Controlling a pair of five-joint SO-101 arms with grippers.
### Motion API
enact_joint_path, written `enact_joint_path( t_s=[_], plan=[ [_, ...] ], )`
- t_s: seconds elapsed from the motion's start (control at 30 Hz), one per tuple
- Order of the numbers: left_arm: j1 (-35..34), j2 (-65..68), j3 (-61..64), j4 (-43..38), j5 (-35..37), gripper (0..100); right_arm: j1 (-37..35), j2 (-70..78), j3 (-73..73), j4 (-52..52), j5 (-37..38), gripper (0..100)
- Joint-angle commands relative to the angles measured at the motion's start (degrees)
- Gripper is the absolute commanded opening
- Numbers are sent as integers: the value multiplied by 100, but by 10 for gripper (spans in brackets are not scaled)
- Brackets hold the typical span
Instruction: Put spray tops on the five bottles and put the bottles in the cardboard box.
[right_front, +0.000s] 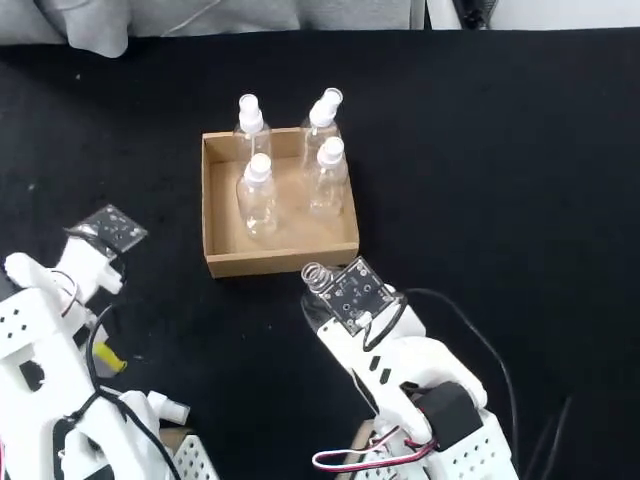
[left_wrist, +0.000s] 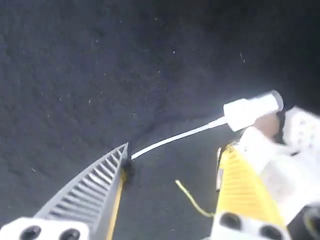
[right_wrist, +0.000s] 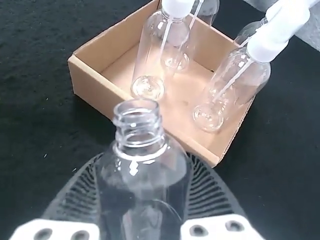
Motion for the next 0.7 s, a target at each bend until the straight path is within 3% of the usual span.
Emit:
enact_joint_path(
  t_s=[0.0,0.47,0.67],
  plan=[
    [-57,-26,-48,70,-835,267,176,-110,-31,-185,-9,11],
    [-75,-53,1174,-26,-2251,266,176,-110,-31,-176,-9,11],
    [-110,-53,2158,-1248,-2295,266,176,-110,-31,-176,0,11]
  ],
)
